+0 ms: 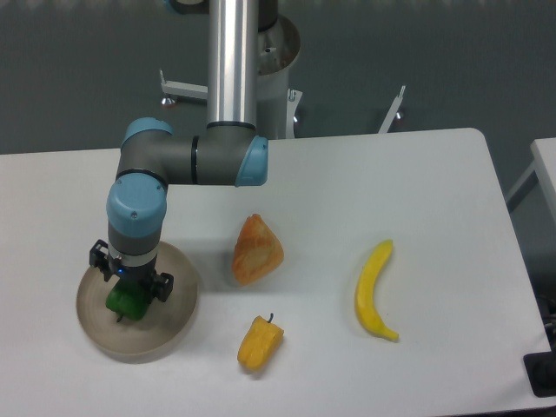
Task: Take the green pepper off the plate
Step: 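Lower the open gripper around the green pepper and close on it, then lift the green pepper off the plate and carry it toward the banana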
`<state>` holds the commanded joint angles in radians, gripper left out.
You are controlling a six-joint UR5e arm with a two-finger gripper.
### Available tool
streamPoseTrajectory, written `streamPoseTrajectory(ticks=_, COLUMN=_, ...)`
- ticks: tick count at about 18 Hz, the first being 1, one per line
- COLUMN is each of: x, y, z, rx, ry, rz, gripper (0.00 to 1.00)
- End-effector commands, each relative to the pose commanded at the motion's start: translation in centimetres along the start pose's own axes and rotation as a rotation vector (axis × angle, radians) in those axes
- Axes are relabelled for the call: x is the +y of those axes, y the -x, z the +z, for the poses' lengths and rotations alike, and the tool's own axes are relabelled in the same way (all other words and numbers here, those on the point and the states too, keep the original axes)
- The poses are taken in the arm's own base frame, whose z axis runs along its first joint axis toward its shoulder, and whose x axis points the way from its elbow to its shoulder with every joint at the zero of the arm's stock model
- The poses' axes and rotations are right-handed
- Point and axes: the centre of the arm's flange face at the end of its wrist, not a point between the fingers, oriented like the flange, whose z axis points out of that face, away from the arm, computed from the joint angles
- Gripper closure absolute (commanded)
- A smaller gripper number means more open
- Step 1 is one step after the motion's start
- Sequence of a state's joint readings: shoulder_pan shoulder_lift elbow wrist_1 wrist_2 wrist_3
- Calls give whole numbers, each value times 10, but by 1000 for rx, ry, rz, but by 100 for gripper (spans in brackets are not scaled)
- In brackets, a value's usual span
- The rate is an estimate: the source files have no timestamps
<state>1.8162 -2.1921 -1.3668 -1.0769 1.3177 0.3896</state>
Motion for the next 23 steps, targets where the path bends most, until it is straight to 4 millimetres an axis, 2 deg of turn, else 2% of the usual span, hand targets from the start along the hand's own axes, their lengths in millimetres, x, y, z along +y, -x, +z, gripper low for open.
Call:
streamPoseTrajectory(ticks=2, x=-1, y=0, z=-2, rx=-1, ry=-3, rz=5, gripper=51)
streamPoseTrajectory(ticks=6, x=-3, y=0, z=-6, rx=-4, ry=-10, rz=9, gripper=60)
streamPoseTrajectory(ticks=10, x=-5, y=2, z=-16, rx=-12, ry=-24, rz=17, gripper=64)
streamPoseTrajectory(ticks=13, x=-4, y=7, z=-36, rx=-53, ry=-30, rz=112, gripper=65)
streamPoseTrajectory(ticks=17, x=12, y=57, z=-79, rx=-123, ry=-34, rz=135, gripper=68)
streamPoseTrajectory(ticks=23, x=60, y=133, z=-147, rx=-146, ry=-8, rz=240, gripper=68)
